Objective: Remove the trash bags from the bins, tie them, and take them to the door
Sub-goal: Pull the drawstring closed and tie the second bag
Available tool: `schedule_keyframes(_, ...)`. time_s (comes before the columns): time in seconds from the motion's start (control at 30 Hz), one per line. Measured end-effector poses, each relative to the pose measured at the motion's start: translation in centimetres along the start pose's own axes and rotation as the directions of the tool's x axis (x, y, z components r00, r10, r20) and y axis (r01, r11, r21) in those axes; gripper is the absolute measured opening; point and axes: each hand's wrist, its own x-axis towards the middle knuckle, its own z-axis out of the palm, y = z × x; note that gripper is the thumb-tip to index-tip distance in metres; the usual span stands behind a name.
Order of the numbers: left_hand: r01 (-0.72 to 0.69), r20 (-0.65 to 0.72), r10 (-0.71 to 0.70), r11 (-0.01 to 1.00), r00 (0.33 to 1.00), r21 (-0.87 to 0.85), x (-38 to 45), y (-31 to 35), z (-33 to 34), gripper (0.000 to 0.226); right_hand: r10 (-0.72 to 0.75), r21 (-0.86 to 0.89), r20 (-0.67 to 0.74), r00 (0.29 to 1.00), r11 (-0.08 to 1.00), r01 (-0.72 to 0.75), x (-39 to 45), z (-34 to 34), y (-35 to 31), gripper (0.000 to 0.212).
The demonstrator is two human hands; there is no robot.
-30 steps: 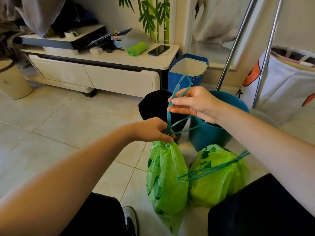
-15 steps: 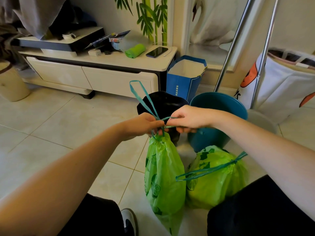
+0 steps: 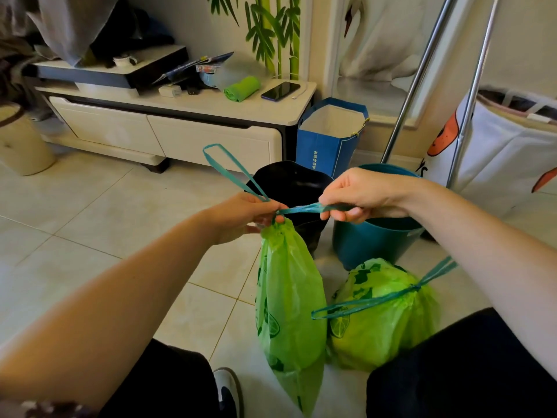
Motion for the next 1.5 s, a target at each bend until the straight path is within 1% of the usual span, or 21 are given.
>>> schedule_keyframes(0.1,-0.003,0.004,0.003,1.000,1.000,0.005,0.0,0.0,0.4,0.019,0.011,0.011,0.198,0.980,1.000,-0.013,-0.1,1.0,-0.2,0.029)
schedule_keyframes(0.13,-0.007,0.008,0.007,1.000,1.000,0.021,0.0,0.0,0.4,0.017,0.045,-0.027,0.275,0.961,0.999,-0.039,-0.1,1.3,-0.2,0.032)
schedule_keyframes(0.17,-0.012,0.013,0.011,0.999,1.000,0.040,0.0,0.0,0.4,0.015,0.099,-0.094,0.321,0.942,0.993,-0.072,0.1,1.5,0.1,0.037)
schedule_keyframes(0.2,-0.017,0.020,0.016,0.998,1.000,0.061,-0.1,0.0,0.4,0.013,0.158,-0.166,0.312,0.937,0.980,-0.110,0.3,1.6,0.4,0.043)
schedule_keyframes(0.23,-0.025,0.029,0.023,0.996,0.999,0.080,-0.1,0.0,0.4,0.012,0.191,-0.217,0.239,0.952,0.966,-0.139,0.8,1.7,0.9,0.046)
schedule_keyframes(0.27,-0.034,0.040,0.031,0.995,0.999,0.098,-0.1,0.0,0.4,0.012,0.175,-0.236,0.124,0.977,0.961,-0.142,1.4,1.7,1.4,0.044)
schedule_keyframes(0.3,-0.044,0.052,0.038,0.992,0.998,0.114,-0.2,0.0,0.4,0.013,0.111,-0.236,-0.002,0.994,0.966,-0.108,2.1,1.9,2.0,0.036)
schedule_keyframes(0.33,-0.052,0.062,0.044,0.990,0.997,0.131,-0.3,0.0,0.4,0.013,0.030,-0.235,-0.091,0.995,0.971,-0.050,2.7,2.2,2.4,0.027)
schedule_keyframes(0.37,-0.060,0.070,0.050,0.988,0.996,0.145,-0.4,0.1,0.5,0.013,-0.037,-0.237,-0.115,0.993,0.972,0.009,3.3,2.6,2.7,0.022)
schedule_keyframes(0.47,-0.080,0.075,0.068,0.981,0.995,0.177,-0.5,0.2,0.5,0.014,-0.132,-0.229,-0.054,0.990,0.966,0.116,4.7,4.1,3.4,0.025)
schedule_keyframes(0.53,-0.090,0.062,0.078,0.972,0.995,0.216,-0.6,0.2,0.3,0.016,-0.198,-0.253,-0.099,0.975,0.953,0.168,5.5,4.8,3.7,0.026)
schedule_keyframes(0.6,-0.093,0.042,0.086,0.966,0.995,0.239,-0.6,0.2,0.1,0.017,-0.245,-0.238,-0.144,0.959,0.949,0.207,6.0,5.2,3.9,0.025)
schedule_keyframes(0.73,-0.125,0.025,0.122,0.958,0.992,0.257,-0.7,0.3,-0.2,0.014,-0.260,-0.187,-0.149,0.954,0.955,0.231,6.4,5.7,4.0,0.027)
schedule_keyframes(0.87,-0.152,0.000,0.160,0.938,0.987,0.313,-0.8,0.5,0.0,0.012,-0.299,-0.219,-0.151,0.942,0.940,0.263,6.5,5.5,3.6,0.017)
schedule_keyframes(1.0,-0.162,-0.026,0.186,0.908,0.982,0.387,-0.8,0.9,0.1,0.009,-0.248,-0.187,-0.143,0.958,0.957,0.220,6.6,5.0,3.4,0.009)
schedule_keyframes(1.07,-0.159,-0.025,0.188,0.886,0.982,0.436,-0.7,0.9,0.1,0.012,-0.225,-0.164,-0.131,0.966,0.965,0.203,6.6,5.1,3.5,0.008)
schedule_keyframes(1.17,-0.160,-0.012,0.194,0.841,0.981,0.517,-0.6,0.9,0.2,0.015,-0.209,-0.151,-0.109,0.972,0.970,0.192,6.5,5.0,3.4,0.008)
schedule_keyframes(1.33,-0.226,-0.010,0.317,0.696,0.948,0.682,-0.4,0.8,0.8,0.011,-0.187,-0.150,-0.121,0.975,0.974,0.168,6.4,4.8,3.4,0.013)
schedule_keyframes(1.37,-0.225,-0.017,0.339,0.660,0.941,0.717,-0.3,0.7,1.0,0.011,-0.184,-0.157,-0.121,0.975,0.974,0.164,6.5,4.8,3.4,0.013)
schedule_keyframes(1.43,-0.239,-0.003,0.400,0.555,0.917,0.797,0.0,0.4,1.3,0.010,-0.187,-0.180,-0.122,0.975,0.970,0.163,6.5,4.8,3.5,0.014)
schedule_keyframes(1.5,-0.267,0.025,0.464,0.463,0.885,0.845,0.2,0.1,1.6,0.016,-0.190,-0.208,-0.138,0.972,0.965,0.159,6.4,4.9,3.4,0.021)
